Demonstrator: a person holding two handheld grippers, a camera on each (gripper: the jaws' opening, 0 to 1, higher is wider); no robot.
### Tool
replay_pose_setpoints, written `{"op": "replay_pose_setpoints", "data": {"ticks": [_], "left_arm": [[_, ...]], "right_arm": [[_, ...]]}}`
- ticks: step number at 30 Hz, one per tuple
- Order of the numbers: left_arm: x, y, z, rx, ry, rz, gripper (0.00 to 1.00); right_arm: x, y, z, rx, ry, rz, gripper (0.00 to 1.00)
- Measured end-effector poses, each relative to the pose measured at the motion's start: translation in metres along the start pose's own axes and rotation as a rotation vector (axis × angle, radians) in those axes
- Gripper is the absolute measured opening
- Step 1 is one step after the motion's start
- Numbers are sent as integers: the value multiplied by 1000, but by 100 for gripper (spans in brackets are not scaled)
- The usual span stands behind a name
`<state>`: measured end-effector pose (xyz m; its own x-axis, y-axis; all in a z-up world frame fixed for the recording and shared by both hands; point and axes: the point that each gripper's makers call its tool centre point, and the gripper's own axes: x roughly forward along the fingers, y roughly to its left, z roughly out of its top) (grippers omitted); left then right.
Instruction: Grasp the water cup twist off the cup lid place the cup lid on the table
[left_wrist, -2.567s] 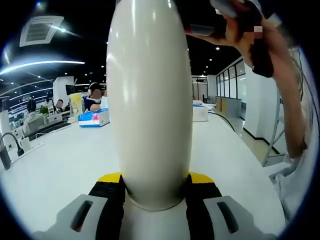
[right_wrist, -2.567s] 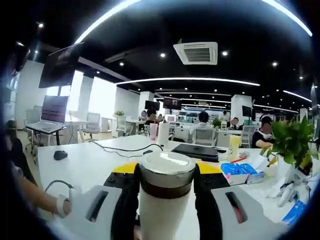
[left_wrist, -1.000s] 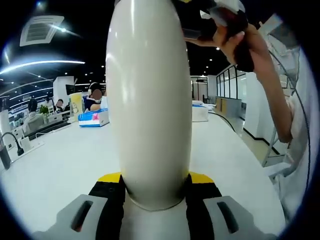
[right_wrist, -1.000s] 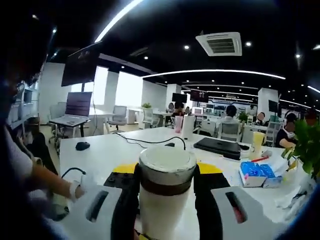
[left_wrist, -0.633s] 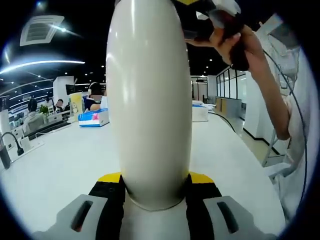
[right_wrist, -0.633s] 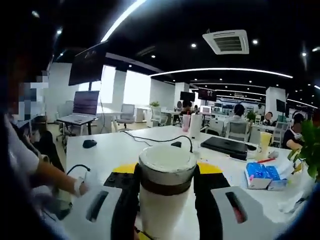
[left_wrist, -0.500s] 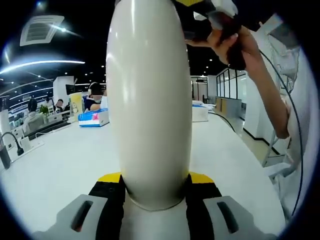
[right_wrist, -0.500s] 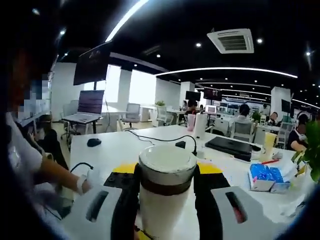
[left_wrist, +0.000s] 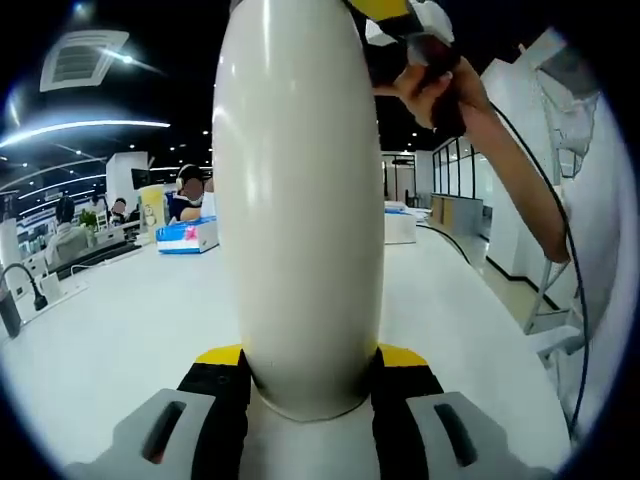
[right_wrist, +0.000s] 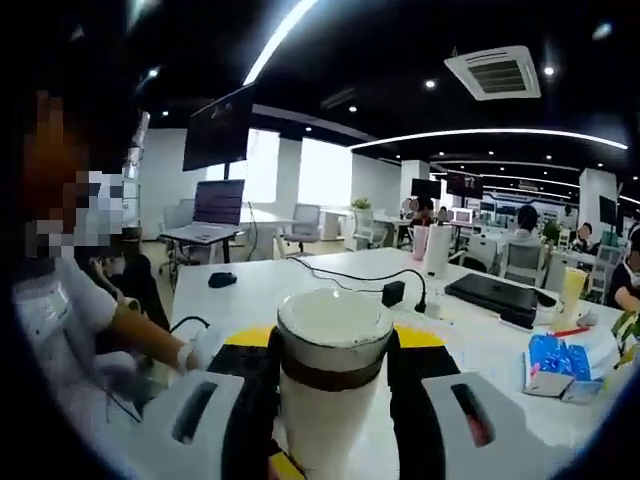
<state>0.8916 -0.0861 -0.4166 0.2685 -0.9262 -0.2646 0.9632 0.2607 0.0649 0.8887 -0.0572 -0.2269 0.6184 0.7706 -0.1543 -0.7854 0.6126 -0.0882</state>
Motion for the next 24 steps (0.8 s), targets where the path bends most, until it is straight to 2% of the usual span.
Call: {"op": "replay_pose_setpoints", "data": {"ticks": [7, 12, 16, 24], "left_arm": [[0, 0, 0, 0, 0, 0, 49], [0, 0, 0, 1, 1, 0, 49], [-1, -1, 0, 3, 0, -2, 49], [-1, -1, 0, 3, 0, -3, 49]], "right_arm": [[0, -1, 0, -10, -2, 101, 45], [-2, 4, 1, -50, 3, 160, 45], [-2, 6, 0, -23, 5, 202, 45], [-2, 8, 0, -17, -8, 209, 45]]}}
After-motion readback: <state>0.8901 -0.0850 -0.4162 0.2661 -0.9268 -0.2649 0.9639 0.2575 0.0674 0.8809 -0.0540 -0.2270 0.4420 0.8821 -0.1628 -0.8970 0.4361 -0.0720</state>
